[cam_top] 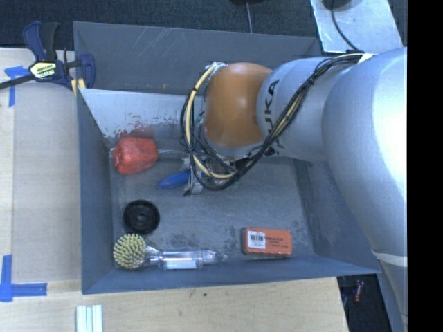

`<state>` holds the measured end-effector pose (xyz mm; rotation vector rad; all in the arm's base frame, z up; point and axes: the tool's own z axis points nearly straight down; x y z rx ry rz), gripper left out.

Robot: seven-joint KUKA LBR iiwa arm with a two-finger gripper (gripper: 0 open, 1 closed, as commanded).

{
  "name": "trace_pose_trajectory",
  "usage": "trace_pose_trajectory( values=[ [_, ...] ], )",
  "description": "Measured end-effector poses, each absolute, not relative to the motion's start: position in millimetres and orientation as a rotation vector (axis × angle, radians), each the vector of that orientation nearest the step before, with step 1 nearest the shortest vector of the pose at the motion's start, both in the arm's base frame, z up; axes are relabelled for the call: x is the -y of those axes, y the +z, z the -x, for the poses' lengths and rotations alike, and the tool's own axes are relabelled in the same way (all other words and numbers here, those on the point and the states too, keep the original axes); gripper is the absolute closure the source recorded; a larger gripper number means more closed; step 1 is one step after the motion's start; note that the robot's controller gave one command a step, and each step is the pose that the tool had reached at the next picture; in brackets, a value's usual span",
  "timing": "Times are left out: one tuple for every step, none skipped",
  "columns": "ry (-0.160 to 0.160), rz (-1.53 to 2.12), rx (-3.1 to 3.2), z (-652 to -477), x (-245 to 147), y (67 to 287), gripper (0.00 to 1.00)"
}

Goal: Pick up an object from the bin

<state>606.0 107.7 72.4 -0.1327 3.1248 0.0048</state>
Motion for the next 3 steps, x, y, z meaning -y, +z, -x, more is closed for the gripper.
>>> trace_pose_trajectory(
  values=[
    [0.005,0.132,-3.125,-606.0,-108,72,1.0],
    [0.004,0.132,-3.126,-604.7,-107,81,1.0],
    [0.004,0.132,-3.129,-604.1,-107,104,1.0]
  ],
)
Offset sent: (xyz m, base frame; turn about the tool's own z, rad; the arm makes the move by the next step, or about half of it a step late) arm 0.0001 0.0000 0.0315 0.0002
